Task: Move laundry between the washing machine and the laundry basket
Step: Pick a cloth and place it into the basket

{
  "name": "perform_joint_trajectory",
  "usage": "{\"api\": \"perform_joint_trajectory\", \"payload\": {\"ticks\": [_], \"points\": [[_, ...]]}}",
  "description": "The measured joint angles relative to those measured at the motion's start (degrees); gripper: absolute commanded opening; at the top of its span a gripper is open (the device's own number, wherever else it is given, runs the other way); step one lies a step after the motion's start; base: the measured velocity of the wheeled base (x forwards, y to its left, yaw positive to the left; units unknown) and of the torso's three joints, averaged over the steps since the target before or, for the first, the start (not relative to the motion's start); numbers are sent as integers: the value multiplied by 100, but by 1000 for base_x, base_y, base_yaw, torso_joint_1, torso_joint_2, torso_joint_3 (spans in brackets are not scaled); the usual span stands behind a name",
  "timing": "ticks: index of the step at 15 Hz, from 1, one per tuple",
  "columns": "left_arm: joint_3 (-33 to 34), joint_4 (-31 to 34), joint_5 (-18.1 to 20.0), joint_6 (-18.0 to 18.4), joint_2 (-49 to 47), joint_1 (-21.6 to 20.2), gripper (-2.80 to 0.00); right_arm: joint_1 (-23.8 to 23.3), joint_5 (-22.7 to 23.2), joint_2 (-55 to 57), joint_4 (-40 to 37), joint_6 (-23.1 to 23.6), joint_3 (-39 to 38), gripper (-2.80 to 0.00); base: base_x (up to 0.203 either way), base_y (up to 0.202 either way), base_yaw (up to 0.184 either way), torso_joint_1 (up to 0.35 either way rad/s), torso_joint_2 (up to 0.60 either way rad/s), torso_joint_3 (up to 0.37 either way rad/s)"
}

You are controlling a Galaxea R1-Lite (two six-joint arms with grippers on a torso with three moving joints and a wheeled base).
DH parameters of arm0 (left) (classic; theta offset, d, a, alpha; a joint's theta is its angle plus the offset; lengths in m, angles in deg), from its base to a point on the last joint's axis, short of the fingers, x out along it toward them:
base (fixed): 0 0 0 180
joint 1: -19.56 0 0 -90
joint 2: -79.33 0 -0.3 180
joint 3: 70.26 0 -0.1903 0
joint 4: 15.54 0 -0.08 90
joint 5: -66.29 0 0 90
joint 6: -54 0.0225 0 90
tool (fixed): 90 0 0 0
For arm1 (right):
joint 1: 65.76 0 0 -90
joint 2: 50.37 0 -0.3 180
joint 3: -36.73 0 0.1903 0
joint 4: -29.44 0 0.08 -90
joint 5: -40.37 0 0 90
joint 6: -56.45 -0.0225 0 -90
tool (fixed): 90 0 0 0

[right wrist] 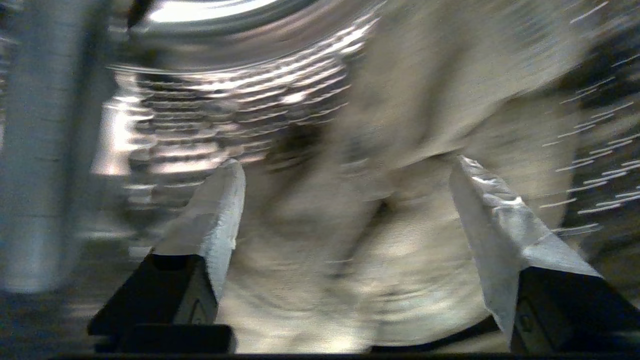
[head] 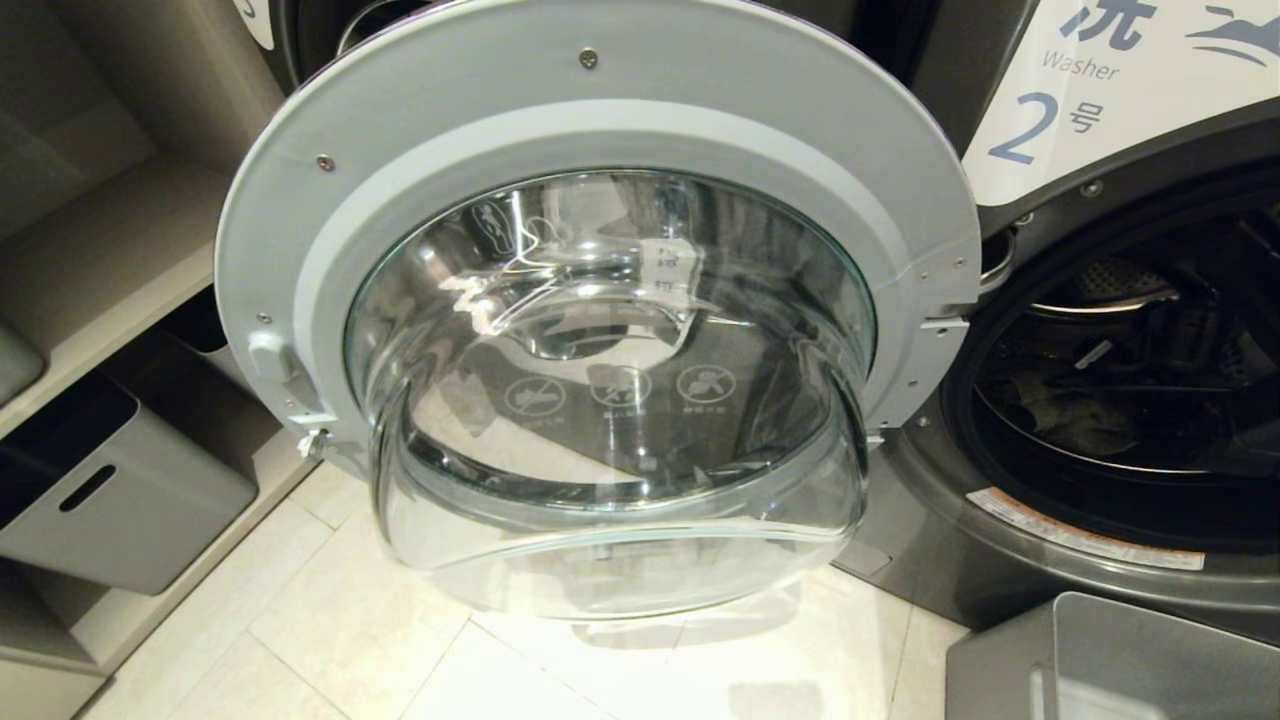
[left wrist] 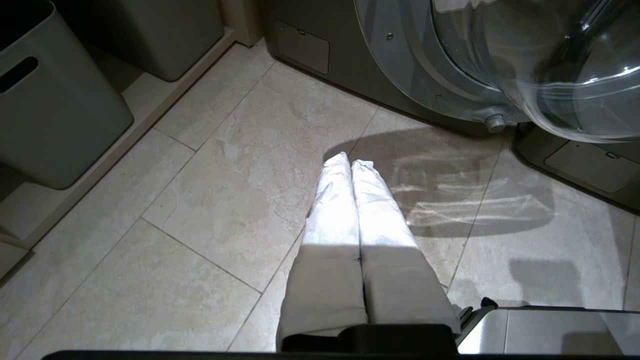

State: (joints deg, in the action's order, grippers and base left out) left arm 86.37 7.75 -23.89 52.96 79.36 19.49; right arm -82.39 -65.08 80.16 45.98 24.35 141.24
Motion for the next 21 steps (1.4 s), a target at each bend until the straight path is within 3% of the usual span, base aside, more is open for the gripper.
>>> {"api": "perform_joint_trajectory", "payload": {"ticks": [6, 12, 13, 21], "points": [[0, 0, 2, 0, 0, 0, -280, 233, -3, 565, -226, -737, 775, 0, 0, 0, 0, 0, 0, 0], [0, 0, 2, 0, 0, 0, -280, 249, -34, 955, -412, -885, 1158, 0, 0, 0, 0, 0, 0, 0], [0, 0, 2, 0, 0, 0, -280, 249, -36, 999, -410, -902, 1173, -280, 0, 0, 0, 0, 0, 0], [0, 0, 2, 0, 0, 0, -280, 239, -29, 847, -621, -916, 1090, -280, 0, 0, 0, 0, 0, 0]]}}
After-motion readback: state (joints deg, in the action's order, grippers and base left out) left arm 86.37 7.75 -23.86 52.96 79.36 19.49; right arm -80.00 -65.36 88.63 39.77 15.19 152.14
